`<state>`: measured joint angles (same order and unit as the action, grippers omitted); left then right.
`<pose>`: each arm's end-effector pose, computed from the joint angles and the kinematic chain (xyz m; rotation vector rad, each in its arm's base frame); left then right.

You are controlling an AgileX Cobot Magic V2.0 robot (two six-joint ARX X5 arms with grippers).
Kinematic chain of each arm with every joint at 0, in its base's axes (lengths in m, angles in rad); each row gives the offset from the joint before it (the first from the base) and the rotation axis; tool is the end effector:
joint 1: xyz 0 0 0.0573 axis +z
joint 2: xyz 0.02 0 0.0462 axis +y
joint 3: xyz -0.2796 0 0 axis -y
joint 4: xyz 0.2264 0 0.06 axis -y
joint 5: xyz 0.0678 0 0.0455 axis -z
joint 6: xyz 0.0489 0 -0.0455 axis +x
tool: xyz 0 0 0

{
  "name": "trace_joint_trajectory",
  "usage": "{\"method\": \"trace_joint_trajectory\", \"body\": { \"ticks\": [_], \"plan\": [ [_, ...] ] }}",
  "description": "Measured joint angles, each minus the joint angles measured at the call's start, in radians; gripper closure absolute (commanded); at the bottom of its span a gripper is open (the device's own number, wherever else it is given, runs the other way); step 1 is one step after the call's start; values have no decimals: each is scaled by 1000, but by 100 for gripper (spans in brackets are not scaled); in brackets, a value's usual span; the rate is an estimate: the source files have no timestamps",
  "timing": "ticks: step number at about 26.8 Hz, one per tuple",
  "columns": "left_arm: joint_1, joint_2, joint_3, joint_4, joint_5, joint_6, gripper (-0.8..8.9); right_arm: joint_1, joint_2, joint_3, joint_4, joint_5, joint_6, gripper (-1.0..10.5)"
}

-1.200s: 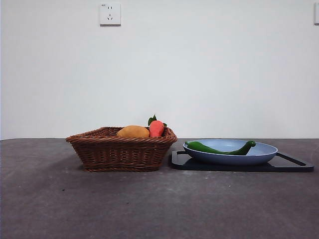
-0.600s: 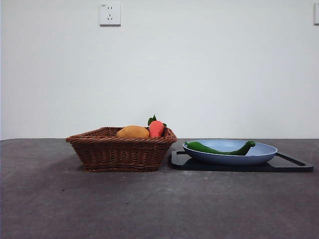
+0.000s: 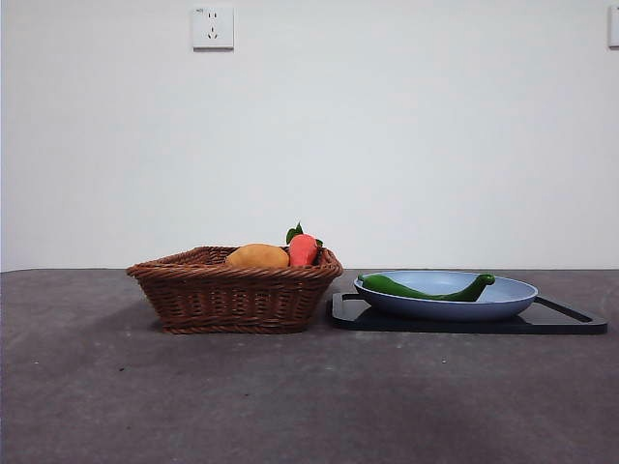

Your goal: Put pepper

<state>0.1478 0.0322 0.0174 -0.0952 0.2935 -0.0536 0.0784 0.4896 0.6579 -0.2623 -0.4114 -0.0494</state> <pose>0.0829 -0.0020 0.1566 -0.0776 0.1113 -0.1427 0.0967 0.0272 0.3215 -0.0326 0.0815 0.4916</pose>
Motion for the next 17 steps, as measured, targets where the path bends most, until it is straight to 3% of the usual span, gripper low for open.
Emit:
{"method": "trace_joint_trajectory", "body": {
  "ticks": [4, 8, 17],
  "plan": [
    [0, 0, 0, 0, 0, 0, 805, -36, -144, -232, 124, 14, 2, 936],
    [0, 0, 0, 0, 0, 0, 805, -53, -263, -409, 143, 107, 24, 936],
    [0, 0, 0, 0, 0, 0, 805, -53, -414, -575, 154, 182, 69, 936]
  ]
}}
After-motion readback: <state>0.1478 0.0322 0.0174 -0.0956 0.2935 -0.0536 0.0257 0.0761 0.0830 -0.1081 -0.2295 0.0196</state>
